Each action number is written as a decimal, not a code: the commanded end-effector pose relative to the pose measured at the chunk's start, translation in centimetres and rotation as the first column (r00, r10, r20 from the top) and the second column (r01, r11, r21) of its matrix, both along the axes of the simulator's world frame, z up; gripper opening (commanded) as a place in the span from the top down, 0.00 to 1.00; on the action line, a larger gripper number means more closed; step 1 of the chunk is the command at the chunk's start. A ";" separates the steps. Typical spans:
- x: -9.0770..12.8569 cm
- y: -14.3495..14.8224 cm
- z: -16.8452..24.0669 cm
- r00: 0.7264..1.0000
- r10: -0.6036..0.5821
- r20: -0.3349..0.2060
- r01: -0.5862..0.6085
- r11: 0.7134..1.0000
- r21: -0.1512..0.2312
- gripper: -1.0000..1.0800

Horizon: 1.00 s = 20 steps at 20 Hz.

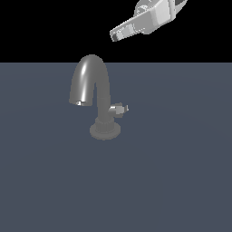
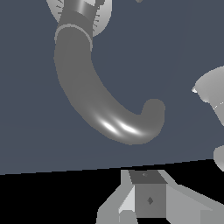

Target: Turn on the faucet by rotating a designated handle.

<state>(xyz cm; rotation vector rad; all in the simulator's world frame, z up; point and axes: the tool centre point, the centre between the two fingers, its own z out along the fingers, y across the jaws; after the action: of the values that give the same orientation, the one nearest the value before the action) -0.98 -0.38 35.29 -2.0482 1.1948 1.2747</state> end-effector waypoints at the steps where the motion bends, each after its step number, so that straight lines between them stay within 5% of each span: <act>1: 0.9 -0.5 -1.5 0.996 -0.058 -0.062 0.059 0.998 0.029 1.00; 10: 2.9 -2.0 -7.5 0.927 -0.243 -0.286 0.280 0.955 0.097 1.00; 20: 3.2 -3.1 -14.6 0.756 -0.393 -0.523 0.516 0.850 0.108 1.00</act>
<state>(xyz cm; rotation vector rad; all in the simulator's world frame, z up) 2.23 -3.42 21.67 -1.2269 1.5250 1.6069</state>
